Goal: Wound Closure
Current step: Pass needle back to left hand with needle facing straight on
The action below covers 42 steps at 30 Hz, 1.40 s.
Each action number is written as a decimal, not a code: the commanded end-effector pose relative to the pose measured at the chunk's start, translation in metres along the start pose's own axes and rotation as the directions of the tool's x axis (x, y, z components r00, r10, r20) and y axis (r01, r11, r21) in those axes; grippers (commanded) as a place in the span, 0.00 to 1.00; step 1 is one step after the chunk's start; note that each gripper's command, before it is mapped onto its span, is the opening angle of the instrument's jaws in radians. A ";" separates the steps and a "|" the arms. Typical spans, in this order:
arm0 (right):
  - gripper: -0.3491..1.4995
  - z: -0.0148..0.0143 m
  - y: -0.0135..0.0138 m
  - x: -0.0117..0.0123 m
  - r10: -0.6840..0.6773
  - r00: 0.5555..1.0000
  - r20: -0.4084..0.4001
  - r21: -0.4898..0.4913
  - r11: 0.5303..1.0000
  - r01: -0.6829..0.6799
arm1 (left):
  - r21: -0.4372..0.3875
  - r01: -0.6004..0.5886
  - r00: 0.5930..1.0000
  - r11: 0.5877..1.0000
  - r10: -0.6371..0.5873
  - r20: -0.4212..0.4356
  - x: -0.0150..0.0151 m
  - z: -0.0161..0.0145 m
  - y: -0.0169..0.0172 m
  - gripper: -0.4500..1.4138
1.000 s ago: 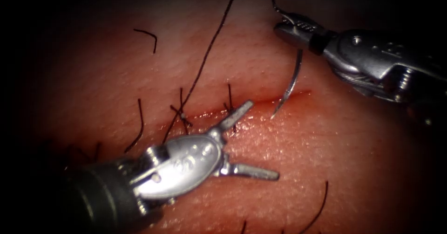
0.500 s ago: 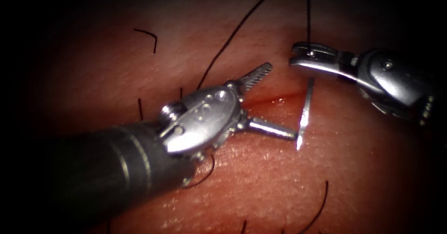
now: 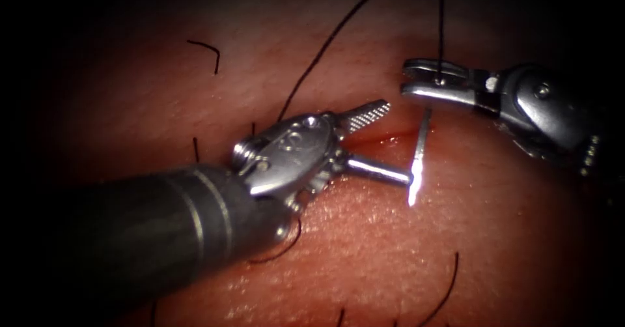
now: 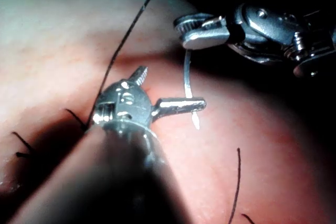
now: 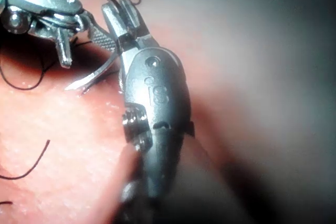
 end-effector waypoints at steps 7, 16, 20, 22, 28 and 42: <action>0.00 0.0014 0.0001 -0.0002 -0.036 0.999 -0.025 0.016 0.999 0.036 | -0.079 0.134 0.991 0.988 -0.134 0.011 0.0002 0.0013 -0.0007 0.66; 0.00 0.0017 -0.0005 0.0002 -0.048 0.997 -0.062 0.002 0.999 0.048 | -0.049 0.231 0.972 0.972 -0.229 0.043 0.0000 0.0016 -0.0018 0.40; 0.00 0.0020 -0.0007 0.0004 -0.053 0.996 -0.068 -0.003 0.999 0.053 | -0.032 0.229 0.972 0.973 -0.227 0.065 -0.0003 0.0018 -0.0019 0.39; 0.00 0.0022 -0.0009 0.0004 -0.059 0.996 -0.068 -0.004 0.998 0.059 | -0.029 0.245 0.968 0.969 -0.243 0.071 -0.0005 0.0017 -0.0019 0.27; 0.00 0.0022 -0.0009 0.0004 -0.059 0.996 -0.066 -0.017 0.998 0.058 | -0.080 0.249 0.961 0.965 -0.236 0.147 -0.0014 0.0017 -0.0015 0.00; 0.81 0.0025 -0.0027 0.0010 0.045 0.998 0.052 -0.206 0.978 -0.033 | -0.052 0.293 0.949 0.955 -0.284 0.137 -0.0005 -0.0001 -0.0019 0.00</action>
